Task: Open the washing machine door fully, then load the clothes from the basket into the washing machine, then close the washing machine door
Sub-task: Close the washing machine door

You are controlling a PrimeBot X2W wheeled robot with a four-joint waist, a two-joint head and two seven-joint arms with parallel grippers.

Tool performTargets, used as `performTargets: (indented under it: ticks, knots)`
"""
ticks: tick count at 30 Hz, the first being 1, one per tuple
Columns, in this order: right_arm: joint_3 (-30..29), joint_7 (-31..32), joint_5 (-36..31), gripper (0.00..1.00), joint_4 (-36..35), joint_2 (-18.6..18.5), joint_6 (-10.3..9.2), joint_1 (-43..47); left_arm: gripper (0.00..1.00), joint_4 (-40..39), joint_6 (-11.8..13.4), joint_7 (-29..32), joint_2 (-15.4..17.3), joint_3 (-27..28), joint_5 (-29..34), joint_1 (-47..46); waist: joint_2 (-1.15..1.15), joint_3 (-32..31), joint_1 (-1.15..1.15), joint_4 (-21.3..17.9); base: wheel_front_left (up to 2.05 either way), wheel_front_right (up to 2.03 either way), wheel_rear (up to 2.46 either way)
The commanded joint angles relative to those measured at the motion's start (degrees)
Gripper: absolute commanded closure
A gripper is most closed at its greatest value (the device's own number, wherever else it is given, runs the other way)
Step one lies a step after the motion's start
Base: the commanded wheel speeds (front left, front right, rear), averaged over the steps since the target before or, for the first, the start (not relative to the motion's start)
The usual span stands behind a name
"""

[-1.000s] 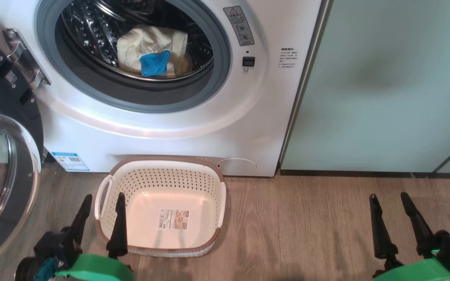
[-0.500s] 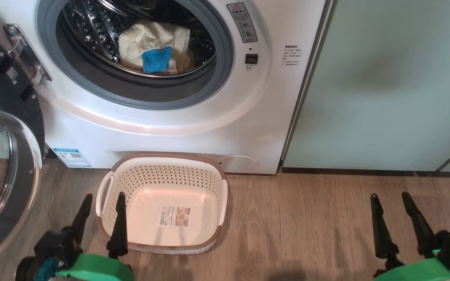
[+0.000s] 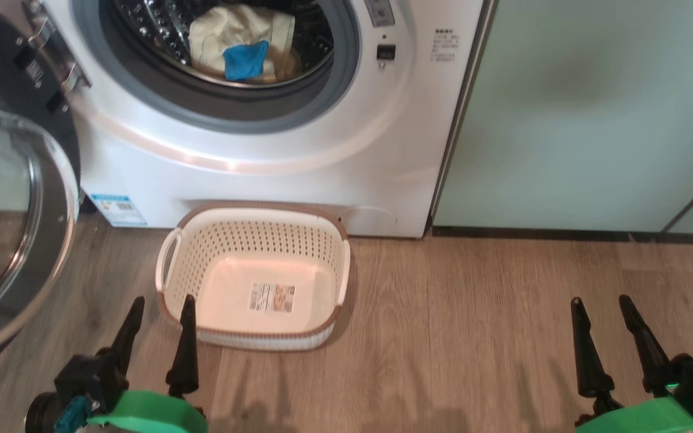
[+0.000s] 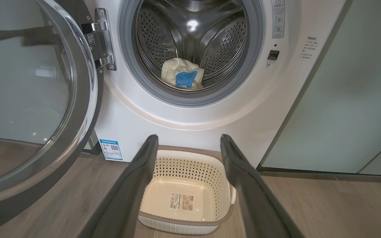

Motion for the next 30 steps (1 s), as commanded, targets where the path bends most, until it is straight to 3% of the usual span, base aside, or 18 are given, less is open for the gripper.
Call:
performTargets:
  ticks: [1, 12, 30]
  knots:
    - [0.9, -0.4, -0.6, 0.00, -1.8, -0.3, -0.16, -1.5, 0.00, -1.2, -0.2, -0.6, 0.5, 2.2, 0.5, -2.8, 0.00, 0.0, 0.00, 0.0, -2.02, 1.98, 0.05]
    - [0.7, -0.5, -0.6, 0.00, -1.7, -0.2, -0.16, -1.6, 0.00, -0.8, -0.7, -0.5, 0.7, 1.8, 0.4, -3.1, 0.00, 0.1, 0.00, 0.5, -1.18, 1.18, 0.00]
    - [-0.2, -0.3, -1.0, 0.00, -1.8, -0.2, -0.16, -1.3, 0.00, -0.7, -0.7, -0.5, 0.8, 1.2, 0.5, -3.3, 0.00, -0.2, 0.00, 4.2, -0.02, 0.02, 0.00]
